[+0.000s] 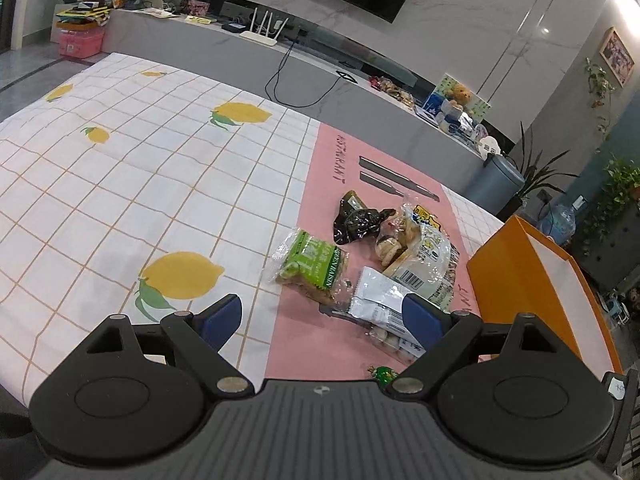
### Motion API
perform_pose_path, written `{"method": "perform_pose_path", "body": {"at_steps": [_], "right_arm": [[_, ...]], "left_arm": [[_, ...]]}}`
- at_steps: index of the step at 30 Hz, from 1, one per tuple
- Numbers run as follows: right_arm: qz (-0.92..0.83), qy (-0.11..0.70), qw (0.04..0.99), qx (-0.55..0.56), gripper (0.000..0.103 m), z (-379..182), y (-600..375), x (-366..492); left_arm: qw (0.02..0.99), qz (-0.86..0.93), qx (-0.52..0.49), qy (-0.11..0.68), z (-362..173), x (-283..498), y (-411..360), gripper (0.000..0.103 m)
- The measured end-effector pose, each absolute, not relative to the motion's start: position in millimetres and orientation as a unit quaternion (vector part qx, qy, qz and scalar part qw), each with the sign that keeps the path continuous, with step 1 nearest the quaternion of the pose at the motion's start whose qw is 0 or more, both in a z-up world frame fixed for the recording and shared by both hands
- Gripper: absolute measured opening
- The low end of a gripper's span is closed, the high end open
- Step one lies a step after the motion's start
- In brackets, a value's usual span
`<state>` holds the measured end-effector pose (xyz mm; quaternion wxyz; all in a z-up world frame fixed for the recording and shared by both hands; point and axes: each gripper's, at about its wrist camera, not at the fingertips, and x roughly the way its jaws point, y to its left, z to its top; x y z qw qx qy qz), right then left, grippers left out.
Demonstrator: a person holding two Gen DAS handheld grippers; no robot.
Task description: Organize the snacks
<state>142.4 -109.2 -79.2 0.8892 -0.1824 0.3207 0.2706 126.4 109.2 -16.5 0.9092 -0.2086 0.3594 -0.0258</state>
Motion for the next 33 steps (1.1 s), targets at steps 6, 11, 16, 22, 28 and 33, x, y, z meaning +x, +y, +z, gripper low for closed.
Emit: {"method": "perform_pose_path", "body": {"at_steps": [6,11,16,22,28,33], "right_arm": [[0.250,0.304,0.896,-0.205,0.025,-77.9,-103.8,138.0],[0.248,0.310,0.900,-0.179,0.022,-72.5,-106.3,139.2],[0.245,0.326,0.900,-0.150,0.021,-67.0,-109.3,139.0],[0.244,0.356,0.897,-0.098,0.021,-57.2,-121.7,139.4],[0.281,0.332,0.872,-0.223,0.021,-57.6,-102.4,111.7],[0.278,0.348,0.871,-0.208,0.021,-66.2,-97.4,115.9]], "left_arm": [[0.911,-0.028,-0.202,0.359,-15.7,126.9,106.8,0.103],[0.913,-0.032,-0.197,0.356,-14.6,125.9,105.1,0.103],[0.914,-0.049,-0.191,0.354,-12.0,124.6,102.2,0.103],[0.920,-0.056,-0.172,0.346,-8.4,123.6,95.4,0.103],[0.920,-0.054,-0.165,0.352,-12.3,124.7,92.4,0.103],[0.919,-0.047,-0.165,0.356,-15.4,125.7,92.9,0.103]]}}
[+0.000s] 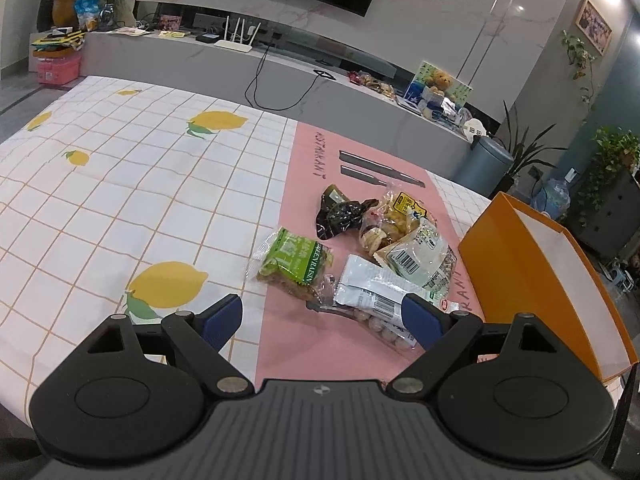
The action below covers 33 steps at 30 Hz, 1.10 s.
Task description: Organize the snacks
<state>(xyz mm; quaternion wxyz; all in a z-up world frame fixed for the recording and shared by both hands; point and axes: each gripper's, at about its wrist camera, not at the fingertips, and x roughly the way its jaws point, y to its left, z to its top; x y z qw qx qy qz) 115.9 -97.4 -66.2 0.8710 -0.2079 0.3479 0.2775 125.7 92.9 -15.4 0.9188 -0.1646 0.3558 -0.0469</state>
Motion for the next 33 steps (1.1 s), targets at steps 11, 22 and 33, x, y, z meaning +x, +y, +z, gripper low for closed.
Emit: {"method": "perform_pose_path", "body": {"at_steps": [11,22,33], "right_arm": [[0.267,0.332,0.884,-0.192,0.021,-69.9,-96.1,122.2],[0.240,0.283,0.926,-0.076,0.020,-15.4,-134.5,117.5],[0.165,0.225,0.960,-0.001,0.020,27.5,-203.2,116.6]], "left_arm": [[0.920,-0.053,-0.148,0.359,-19.7,126.0,84.1,0.103],[0.933,-0.084,-0.127,0.327,-3.9,129.9,59.9,0.103],[0.934,-0.147,-0.039,0.324,-8.3,141.2,1.2,0.103]]}}
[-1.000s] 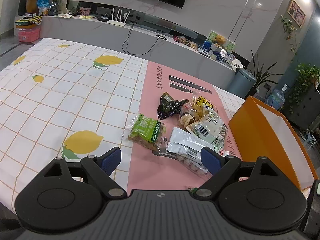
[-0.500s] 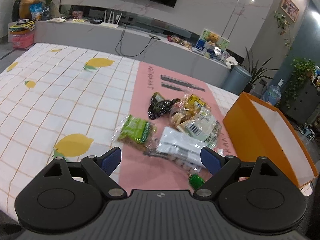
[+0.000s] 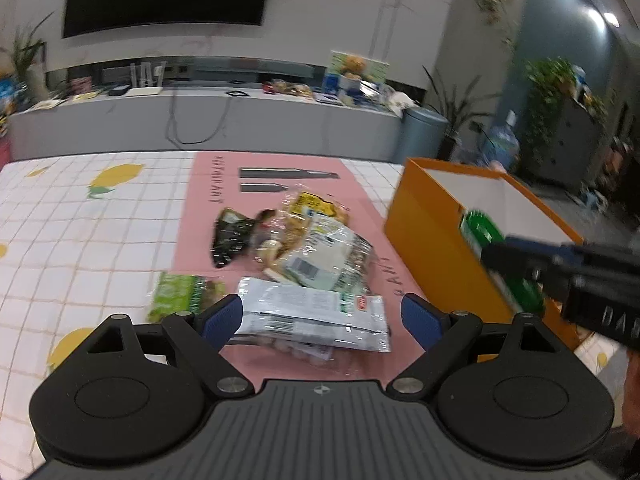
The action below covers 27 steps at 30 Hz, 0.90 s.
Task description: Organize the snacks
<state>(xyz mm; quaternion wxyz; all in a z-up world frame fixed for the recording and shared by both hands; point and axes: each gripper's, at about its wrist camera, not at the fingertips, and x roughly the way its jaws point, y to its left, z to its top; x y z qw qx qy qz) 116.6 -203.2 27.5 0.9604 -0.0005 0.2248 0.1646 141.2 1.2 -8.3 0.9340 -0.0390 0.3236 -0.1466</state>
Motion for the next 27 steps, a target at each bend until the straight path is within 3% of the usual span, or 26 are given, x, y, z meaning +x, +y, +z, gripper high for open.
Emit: {"method": "perform_pose_path", "body": {"at_steps": [15,27], "right_arm": [[0.137,0.230,0.963,0.028,0.020,29.0,-223.7,121.2],[0.142,0.246,0.958,0.028,0.021,26.7,-223.1,133.0]], "left_arm": [[0.919,-0.179,0.055,0.346,-30.1,194.2,-46.0,0.103],[0.867,-0.282,0.205,0.356,-49.9,195.3,-44.5,0.103]]}}
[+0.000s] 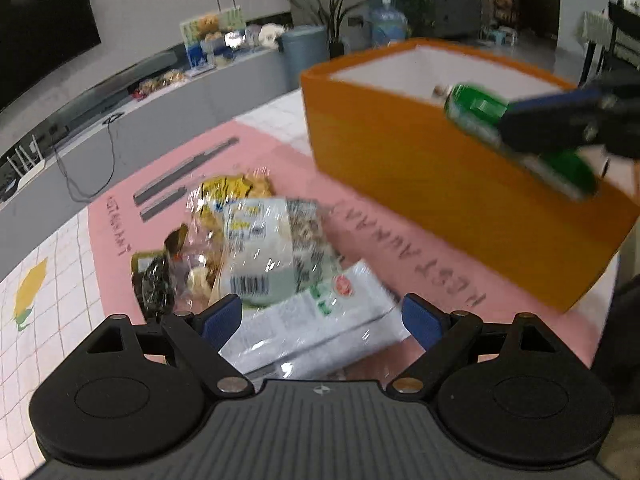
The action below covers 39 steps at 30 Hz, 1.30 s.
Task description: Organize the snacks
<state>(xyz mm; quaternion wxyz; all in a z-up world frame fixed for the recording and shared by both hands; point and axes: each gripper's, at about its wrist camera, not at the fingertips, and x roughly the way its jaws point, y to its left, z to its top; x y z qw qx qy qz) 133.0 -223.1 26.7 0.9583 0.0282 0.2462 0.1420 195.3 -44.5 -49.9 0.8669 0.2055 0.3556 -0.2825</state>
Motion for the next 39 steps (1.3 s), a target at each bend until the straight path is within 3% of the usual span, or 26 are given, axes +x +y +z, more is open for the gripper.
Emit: {"method": "perform_pose_path", "body": {"at_steps": [10,17,24,27,28,30,39], "right_arm": [[0.138,0.258,0.956,0.018,0.021,23.0,-216.9,141.5],[0.139,0.258,0.956,0.016,0.021,21.7,-215.3,143.3],[0.138,0.258,0.956,0.014,0.021,19.7,-214.3,143.3],[0.138,0.258,0.956,0.011,0.021,18.9,-213.4,143.5],[0.138,0.257,0.956,0.010,0.021,19.0,-213.2,143.2],[0.139,0.254,0.957,0.009,0.021,19.7,-213.6,142.2],[0.141,0.257,0.956,0.004,0.021,15.5,-210.2,141.3]], "left_arm": [[0.847,-0.264,0.293,0.357,-80.9,182.2,-76.0,0.103],[0.870,-0.239,0.220,0.370,-72.3,196.3,-65.8,0.101],[0.881,-0.259,0.152,0.366,-52.2,197.4,-57.4,0.043],[0.888,-0.250,0.119,0.367,-41.5,198.8,-52.2,0.021],[0.892,-0.245,0.109,0.365,-37.2,198.7,-49.5,0.019],[0.896,-0.231,0.091,0.369,-31.1,201.7,-44.2,0.001],[0.898,-0.196,0.025,0.394,-28.1,223.5,-10.3,0.001]]}}
